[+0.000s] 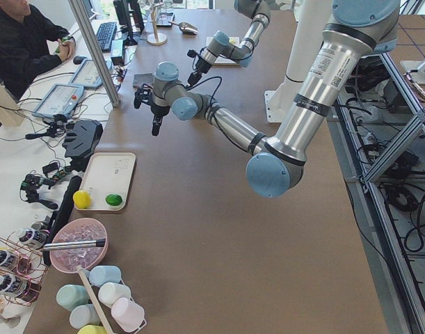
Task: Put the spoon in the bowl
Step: 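Lower the spoon into the bowl and open the right gripper while the left arm withdraws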
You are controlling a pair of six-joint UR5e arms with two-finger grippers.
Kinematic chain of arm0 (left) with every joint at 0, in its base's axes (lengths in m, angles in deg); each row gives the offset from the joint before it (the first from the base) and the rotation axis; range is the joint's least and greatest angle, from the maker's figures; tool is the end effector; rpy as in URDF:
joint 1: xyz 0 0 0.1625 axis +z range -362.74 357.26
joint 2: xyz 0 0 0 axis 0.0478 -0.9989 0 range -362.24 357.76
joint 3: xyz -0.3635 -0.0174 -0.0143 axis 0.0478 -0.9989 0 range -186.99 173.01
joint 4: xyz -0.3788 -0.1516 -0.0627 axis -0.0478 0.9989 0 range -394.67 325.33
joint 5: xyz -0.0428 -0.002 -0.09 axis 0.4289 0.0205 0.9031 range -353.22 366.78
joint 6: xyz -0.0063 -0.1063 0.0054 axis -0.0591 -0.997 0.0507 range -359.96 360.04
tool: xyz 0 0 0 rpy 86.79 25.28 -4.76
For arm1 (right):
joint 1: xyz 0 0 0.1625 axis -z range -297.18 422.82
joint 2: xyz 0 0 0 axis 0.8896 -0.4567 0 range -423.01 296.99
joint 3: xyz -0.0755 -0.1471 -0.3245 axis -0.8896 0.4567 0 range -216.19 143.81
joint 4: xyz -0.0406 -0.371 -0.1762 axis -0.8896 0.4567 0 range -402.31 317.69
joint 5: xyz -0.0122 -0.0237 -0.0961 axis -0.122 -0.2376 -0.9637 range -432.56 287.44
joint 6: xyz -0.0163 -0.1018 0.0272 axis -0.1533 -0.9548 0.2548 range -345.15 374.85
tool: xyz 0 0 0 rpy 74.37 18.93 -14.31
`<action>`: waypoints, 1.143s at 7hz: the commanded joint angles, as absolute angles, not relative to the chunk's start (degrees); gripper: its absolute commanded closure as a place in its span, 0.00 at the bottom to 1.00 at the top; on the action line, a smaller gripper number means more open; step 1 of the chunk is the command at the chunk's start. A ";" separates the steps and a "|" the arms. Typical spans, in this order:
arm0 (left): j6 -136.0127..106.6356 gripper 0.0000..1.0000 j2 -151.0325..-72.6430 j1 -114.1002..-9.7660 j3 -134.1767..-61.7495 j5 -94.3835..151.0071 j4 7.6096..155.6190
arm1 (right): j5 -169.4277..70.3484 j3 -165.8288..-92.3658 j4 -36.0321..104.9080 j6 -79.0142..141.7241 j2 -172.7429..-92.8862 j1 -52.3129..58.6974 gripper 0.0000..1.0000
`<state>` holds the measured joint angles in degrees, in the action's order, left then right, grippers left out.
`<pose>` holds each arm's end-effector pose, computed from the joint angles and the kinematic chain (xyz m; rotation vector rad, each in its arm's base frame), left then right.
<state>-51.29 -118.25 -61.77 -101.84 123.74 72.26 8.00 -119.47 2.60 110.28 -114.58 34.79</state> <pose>0.2526 -0.5859 0.2795 0.3244 0.8710 -0.1333 -0.5327 -0.4545 0.1695 0.4059 -1.3073 0.6020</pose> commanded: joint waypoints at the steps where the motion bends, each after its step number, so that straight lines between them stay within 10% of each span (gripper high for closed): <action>1: -51.72 0.02 -118.26 -61.71 -102.00 123.50 72.47 | 8.21 -119.60 3.21 109.78 -113.37 34.35 0.00; 8: -49.54 0.02 -109.74 -68.71 -103.41 117.25 81.44 | 40.25 -134.54 13.93 76.30 -141.04 2.24 0.00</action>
<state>-50.44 -110.78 -66.27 -103.12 118.17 81.20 36.01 -133.76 13.39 78.61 -138.15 8.67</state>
